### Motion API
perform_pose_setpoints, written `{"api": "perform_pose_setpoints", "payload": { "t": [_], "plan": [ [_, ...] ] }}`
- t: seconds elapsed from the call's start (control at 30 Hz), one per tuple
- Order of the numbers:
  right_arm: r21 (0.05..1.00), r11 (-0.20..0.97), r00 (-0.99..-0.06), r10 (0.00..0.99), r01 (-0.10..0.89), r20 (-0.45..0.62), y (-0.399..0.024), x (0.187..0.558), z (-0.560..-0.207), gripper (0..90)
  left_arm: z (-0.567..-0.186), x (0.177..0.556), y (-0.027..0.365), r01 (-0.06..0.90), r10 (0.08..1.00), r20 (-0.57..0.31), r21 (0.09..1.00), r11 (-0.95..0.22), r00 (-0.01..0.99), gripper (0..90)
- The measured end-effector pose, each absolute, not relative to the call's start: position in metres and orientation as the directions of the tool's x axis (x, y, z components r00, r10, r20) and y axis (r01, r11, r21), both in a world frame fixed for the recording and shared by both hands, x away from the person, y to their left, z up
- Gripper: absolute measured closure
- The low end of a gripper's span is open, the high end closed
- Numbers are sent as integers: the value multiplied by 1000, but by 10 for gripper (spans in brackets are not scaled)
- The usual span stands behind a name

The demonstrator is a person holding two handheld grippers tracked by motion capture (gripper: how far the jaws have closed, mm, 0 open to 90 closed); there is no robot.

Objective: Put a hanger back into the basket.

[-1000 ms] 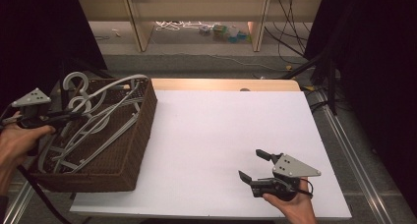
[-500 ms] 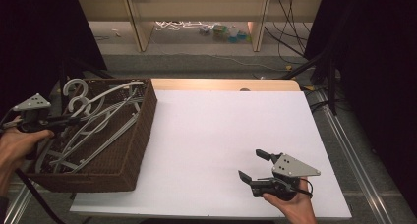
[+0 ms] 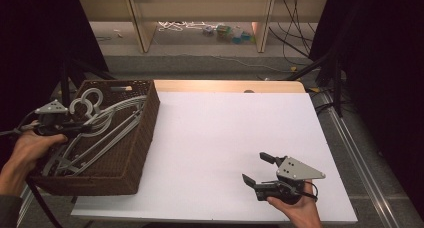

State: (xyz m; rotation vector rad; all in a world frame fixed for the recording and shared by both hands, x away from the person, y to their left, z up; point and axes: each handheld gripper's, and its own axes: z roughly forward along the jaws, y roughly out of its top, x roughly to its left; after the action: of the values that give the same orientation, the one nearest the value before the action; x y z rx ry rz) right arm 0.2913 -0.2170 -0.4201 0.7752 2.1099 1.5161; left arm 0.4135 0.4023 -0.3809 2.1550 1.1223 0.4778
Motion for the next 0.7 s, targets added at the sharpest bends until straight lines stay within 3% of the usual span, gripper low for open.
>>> {"api": "perform_pose_setpoints", "payload": {
  "t": [0.37,0.63,0.7],
  "plan": [
    [949,249,-752,659,192,-20,-217,292,-420,164,-393,414,406,630,854,0,676,-383,520,778],
    [952,238,-758,652,192,-10,-217,293,-421,164,-397,418,404,674,893,21,648,-355,450,715],
    [947,255,-753,658,197,-21,-218,292,-420,164,-399,419,402,675,899,65,638,-371,433,693]
  ]
}}
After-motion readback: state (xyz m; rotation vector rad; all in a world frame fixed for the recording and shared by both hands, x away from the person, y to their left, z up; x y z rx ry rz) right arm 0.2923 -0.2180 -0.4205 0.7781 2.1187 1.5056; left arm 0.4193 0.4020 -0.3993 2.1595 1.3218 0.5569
